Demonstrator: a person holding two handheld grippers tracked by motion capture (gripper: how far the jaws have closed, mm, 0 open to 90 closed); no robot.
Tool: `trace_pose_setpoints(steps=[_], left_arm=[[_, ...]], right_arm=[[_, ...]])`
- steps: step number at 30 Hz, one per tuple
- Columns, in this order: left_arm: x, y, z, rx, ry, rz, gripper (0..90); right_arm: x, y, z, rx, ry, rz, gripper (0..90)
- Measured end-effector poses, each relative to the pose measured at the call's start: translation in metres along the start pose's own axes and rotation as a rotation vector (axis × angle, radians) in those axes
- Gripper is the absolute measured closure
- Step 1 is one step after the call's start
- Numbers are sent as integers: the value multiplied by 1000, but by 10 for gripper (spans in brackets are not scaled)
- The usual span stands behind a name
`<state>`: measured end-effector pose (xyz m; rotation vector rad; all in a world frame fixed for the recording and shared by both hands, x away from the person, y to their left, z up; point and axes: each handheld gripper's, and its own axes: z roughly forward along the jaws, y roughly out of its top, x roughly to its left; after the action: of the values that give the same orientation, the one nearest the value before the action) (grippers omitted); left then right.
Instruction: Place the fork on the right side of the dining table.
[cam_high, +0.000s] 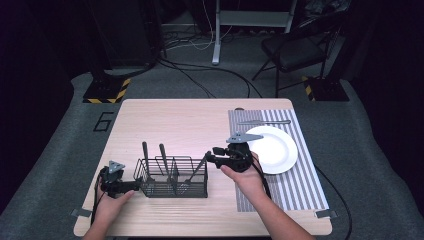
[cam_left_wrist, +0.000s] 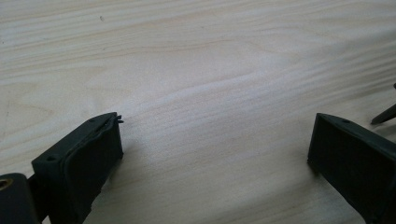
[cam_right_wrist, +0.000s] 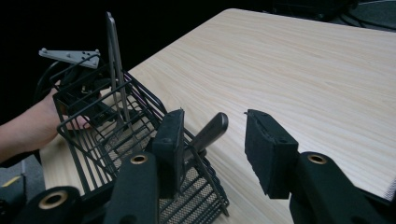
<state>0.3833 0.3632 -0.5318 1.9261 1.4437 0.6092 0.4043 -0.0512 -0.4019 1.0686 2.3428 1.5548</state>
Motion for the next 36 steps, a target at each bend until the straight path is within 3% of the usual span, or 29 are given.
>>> trace_pose_setpoints(steps=[5, 20, 27, 36], left_arm=[[0, 0, 0, 0, 0, 0, 25], [0, 0, 0, 0, 0, 0, 25], [0, 0, 0, 0, 0, 0, 25], [0, 0, 0, 0, 0, 0, 25]], right_arm=[[1, 0, 5, -2, 12, 25, 562], [10, 1, 15, 4, 28, 31, 555], [16, 5, 18, -5, 23, 18, 574], [29, 12, 20, -30, 61, -3, 585]])
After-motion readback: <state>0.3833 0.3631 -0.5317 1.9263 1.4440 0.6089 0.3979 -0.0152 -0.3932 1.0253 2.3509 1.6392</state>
